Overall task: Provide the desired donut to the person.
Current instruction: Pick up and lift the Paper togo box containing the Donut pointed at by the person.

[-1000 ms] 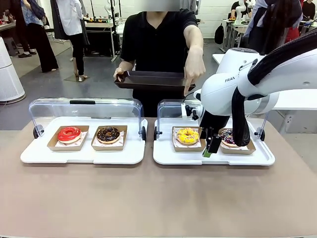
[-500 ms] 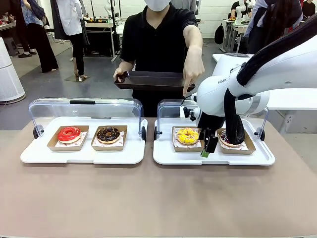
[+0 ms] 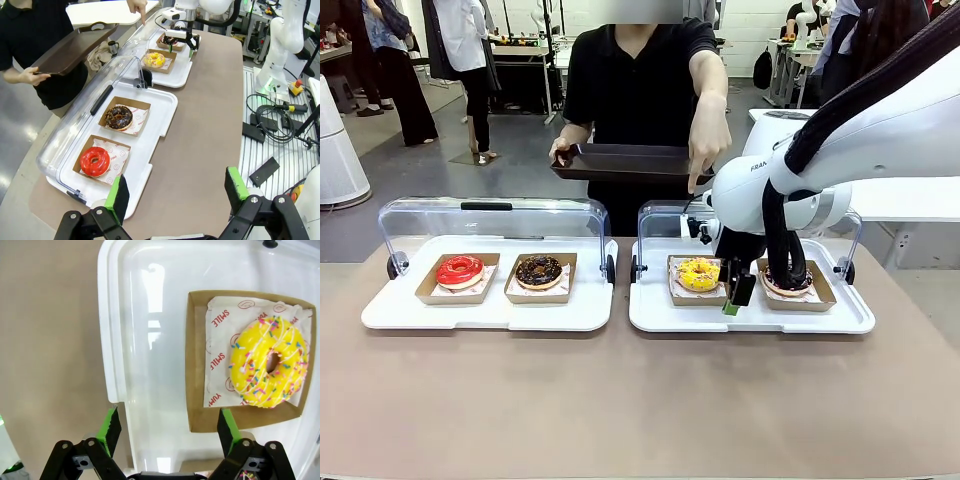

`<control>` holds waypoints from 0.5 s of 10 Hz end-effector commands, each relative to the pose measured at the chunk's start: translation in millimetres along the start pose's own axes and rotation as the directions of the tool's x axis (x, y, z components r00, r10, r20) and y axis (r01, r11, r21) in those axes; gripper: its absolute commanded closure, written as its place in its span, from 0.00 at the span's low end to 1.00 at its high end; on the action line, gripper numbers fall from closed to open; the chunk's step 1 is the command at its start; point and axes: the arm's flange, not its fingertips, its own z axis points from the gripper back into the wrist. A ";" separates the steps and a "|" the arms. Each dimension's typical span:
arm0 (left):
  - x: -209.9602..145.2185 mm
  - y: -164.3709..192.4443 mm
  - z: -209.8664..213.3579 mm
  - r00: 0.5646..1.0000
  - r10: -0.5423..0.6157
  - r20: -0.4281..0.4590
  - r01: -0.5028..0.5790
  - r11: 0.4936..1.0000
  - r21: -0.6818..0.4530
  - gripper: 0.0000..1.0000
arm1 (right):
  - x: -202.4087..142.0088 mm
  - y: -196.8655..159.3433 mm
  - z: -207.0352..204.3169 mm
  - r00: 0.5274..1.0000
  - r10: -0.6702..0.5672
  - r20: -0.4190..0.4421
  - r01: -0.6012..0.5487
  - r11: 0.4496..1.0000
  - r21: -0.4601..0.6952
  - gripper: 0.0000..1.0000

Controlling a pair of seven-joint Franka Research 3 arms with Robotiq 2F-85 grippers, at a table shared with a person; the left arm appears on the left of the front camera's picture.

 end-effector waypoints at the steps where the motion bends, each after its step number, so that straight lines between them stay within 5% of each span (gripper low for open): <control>1: 0.3 0.4 1.2 1.000 -0.014 0.019 0.014 1.000 -0.002 0.00 | 3.8 -7.3 -6.3 0.999 -0.002 -0.033 0.002 1.000 -0.014 0.00; 5: 0.3 0.4 1.2 1.000 -0.014 0.019 0.014 1.000 -0.002 0.00 | 4.4 -11.5 -17.8 1.000 0.014 -0.013 -0.014 1.000 -0.011 0.00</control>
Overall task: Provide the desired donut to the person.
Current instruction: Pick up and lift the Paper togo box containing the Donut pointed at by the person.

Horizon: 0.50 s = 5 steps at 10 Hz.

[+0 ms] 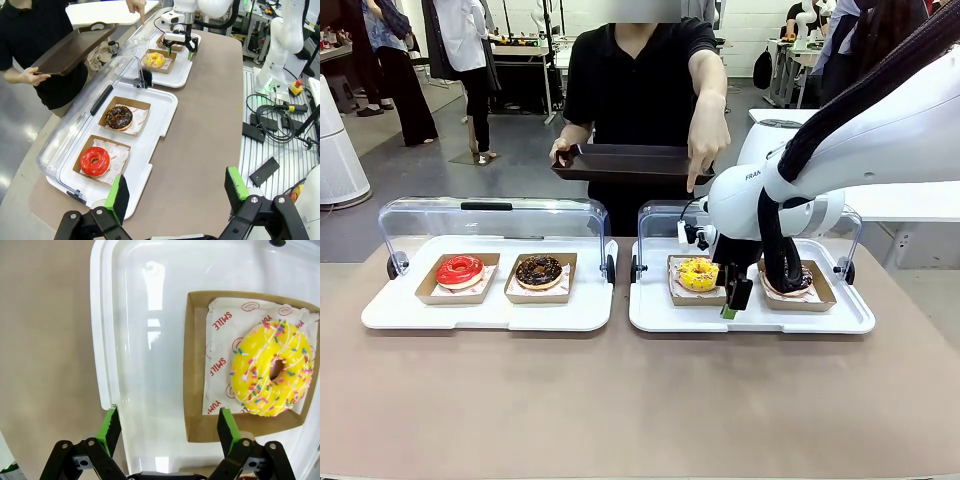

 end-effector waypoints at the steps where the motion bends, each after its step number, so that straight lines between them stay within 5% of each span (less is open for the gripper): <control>1: 0.3 0.4 1.2 1.000 -0.014 0.019 0.014 1.000 -0.002 0.00 | 2.5 -9.6 -8.2 1.000 0.002 -0.008 -0.002 1.000 -0.010 0.00; 5: 0.3 0.4 1.2 1.000 -0.014 0.019 0.014 1.000 -0.002 0.00 | 2.9 -13.4 -14.9 1.000 0.003 -0.009 -0.003 1.000 -0.009 0.00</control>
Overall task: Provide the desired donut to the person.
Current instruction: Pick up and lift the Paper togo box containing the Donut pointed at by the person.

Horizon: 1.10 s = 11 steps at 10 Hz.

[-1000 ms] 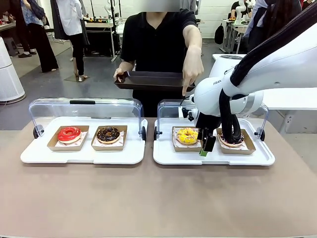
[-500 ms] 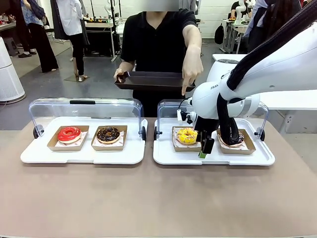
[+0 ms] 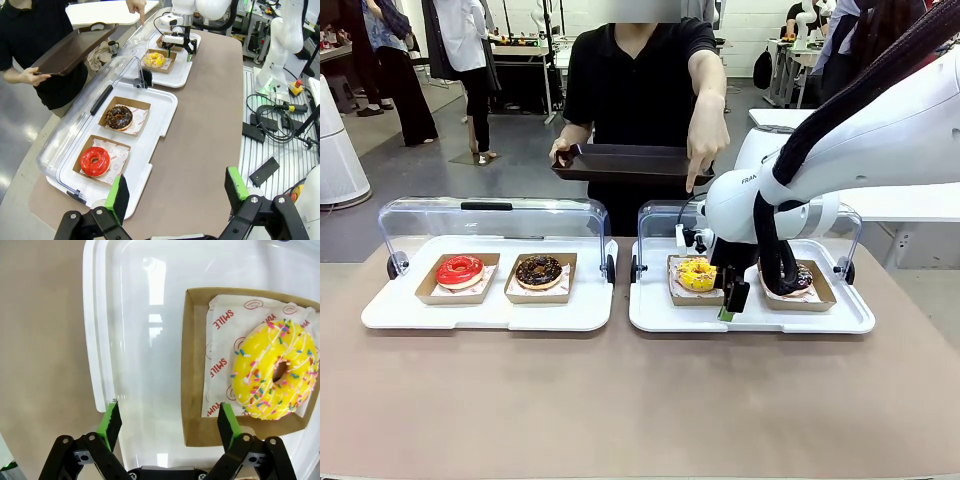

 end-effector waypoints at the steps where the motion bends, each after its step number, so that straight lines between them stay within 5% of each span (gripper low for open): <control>1: 0.3 0.4 1.2 1.000 -0.014 0.019 0.014 1.000 -0.002 0.00 | 1.4 -9.7 -5.8 1.000 0.014 -0.006 -0.014 0.999 -0.032 0.19; 2: 0.3 0.4 1.2 1.000 -0.014 0.019 0.014 1.000 -0.002 0.00 | 1.3 -10.0 -6.6 1.000 0.018 -0.006 -0.019 0.999 -0.037 0.57; 4: 0.3 0.4 1.2 1.000 -0.014 0.019 0.014 1.000 -0.002 0.00 | 1.3 -10.4 -6.9 1.000 0.019 -0.001 -0.019 0.999 -0.043 1.00; 11: 0.3 0.4 1.2 1.000 -0.014 0.019 0.014 1.000 -0.002 0.00 | 3.3 -7.2 -5.3 0.999 0.034 0.007 -0.033 0.998 -0.046 1.00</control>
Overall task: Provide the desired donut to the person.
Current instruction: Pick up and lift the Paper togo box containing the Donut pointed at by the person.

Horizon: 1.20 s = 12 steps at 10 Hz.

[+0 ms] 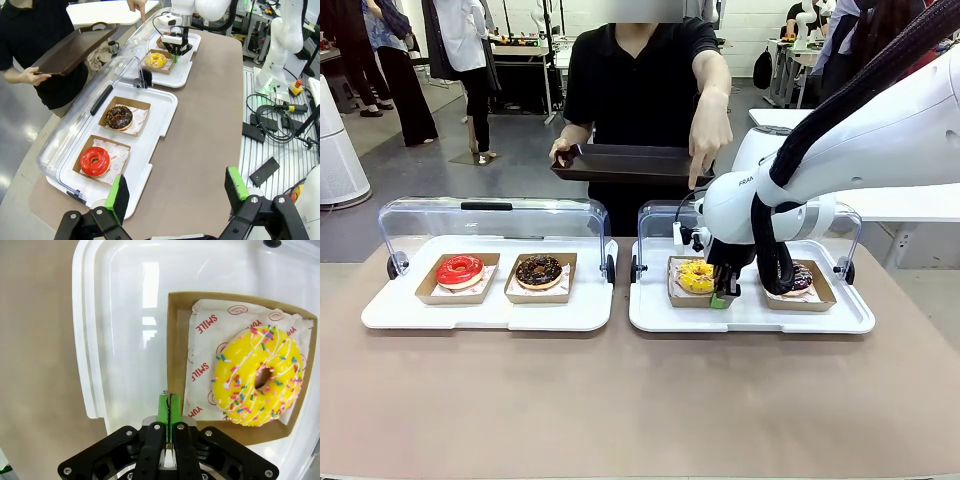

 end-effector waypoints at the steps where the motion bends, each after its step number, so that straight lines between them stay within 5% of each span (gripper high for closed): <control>1: 0.3 0.4 1.2 1.000 -0.014 0.019 0.014 1.000 -0.002 0.00 | 1.5 1.9 -1.4 0.999 0.036 -0.008 -0.036 0.999 -0.008 1.00; 7: 0.3 0.4 1.2 1.000 -0.014 0.019 0.014 1.000 -0.002 0.00 | 75.9 105.0 129.3 0.997 0.055 -0.061 -0.052 0.997 0.063 1.00; 12: 0.3 0.4 1.2 1.000 -0.014 0.019 0.014 1.000 -0.002 0.00 | 117.9 152.3 259.8 0.998 0.006 -0.070 -0.014 0.993 -0.114 1.00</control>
